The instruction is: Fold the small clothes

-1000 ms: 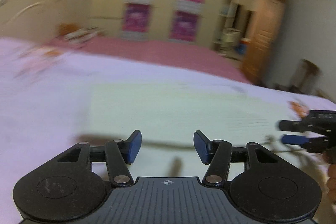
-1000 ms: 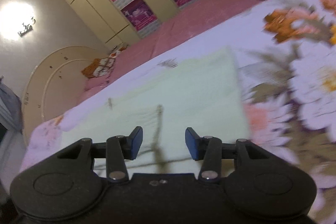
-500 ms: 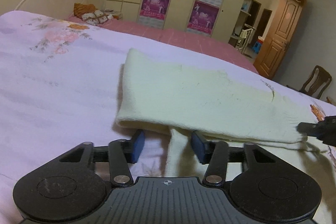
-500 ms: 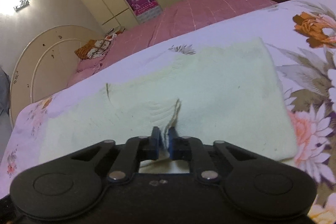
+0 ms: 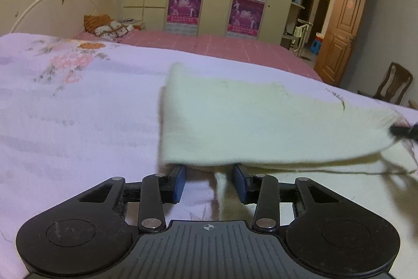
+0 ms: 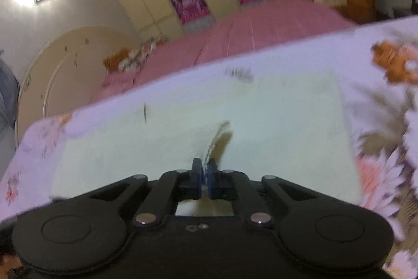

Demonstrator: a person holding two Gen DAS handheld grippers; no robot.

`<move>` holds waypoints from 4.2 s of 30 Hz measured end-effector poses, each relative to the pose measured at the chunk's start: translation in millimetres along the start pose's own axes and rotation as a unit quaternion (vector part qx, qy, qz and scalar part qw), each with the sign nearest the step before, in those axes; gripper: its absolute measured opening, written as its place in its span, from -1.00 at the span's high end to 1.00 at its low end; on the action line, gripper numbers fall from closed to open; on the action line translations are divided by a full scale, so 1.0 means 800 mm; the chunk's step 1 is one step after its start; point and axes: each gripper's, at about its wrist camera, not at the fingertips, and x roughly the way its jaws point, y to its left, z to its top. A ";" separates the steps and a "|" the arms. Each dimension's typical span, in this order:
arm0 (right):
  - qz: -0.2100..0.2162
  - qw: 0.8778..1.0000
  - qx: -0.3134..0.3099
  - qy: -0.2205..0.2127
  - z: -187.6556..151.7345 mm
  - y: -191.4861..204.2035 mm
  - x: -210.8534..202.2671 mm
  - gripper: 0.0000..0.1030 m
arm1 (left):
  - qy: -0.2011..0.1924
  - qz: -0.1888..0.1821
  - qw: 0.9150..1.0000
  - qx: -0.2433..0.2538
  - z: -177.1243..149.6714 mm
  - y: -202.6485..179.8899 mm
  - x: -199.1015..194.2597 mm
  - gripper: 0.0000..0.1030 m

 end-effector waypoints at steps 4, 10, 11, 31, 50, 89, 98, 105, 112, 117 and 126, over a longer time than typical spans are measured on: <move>-0.019 0.999 0.001 -0.038 0.013 -0.024 -0.036 0.91 | -0.001 -0.001 1.000 -0.004 0.000 0.004 -0.001 0.38; -0.044 0.999 0.001 -0.025 0.002 -0.055 -0.049 0.91 | 0.003 -0.007 1.000 -0.016 0.000 0.006 -0.001 0.77; -0.044 0.999 0.003 -0.025 0.000 -0.055 -0.050 0.91 | 0.004 -0.010 1.000 -0.016 0.001 0.007 0.000 0.85; -0.073 0.995 -0.057 -0.033 -0.021 -0.044 -0.059 0.67 | -0.062 -0.005 0.994 0.095 0.017 -0.050 -0.030 0.02; -0.019 0.993 -0.118 -0.006 -0.001 0.034 0.067 0.60 | -0.008 -0.035 0.996 0.081 0.075 -0.078 0.102 -0.18; -0.132 0.983 -0.130 0.004 -0.046 -0.017 -0.007 0.44 | -0.021 -0.010 0.994 0.110 0.005 -0.099 0.021 -0.20; -0.126 0.980 -0.152 -0.002 -0.039 -0.031 -0.006 0.45 | -0.035 -0.037 0.994 0.097 0.023 -0.092 0.032 -0.22; -0.136 0.981 -0.133 -0.038 0.004 -0.036 0.030 0.38 | -0.010 -0.012 0.994 0.107 0.075 -0.085 0.133 -0.22; -0.142 0.980 -0.135 -0.027 -0.004 -0.043 0.037 0.35 | -0.046 -0.040 0.994 0.088 0.065 -0.078 0.097 -0.24; -0.121 0.979 -0.163 -0.008 -0.025 -0.036 0.034 0.11 | -0.019 -0.049 0.993 0.102 0.029 -0.085 0.089 -0.26; -0.117 0.985 -0.123 -0.026 -0.019 -0.018 -0.051 0.09 | -0.001 -0.026 0.991 0.130 0.001 -0.095 -0.017 -0.39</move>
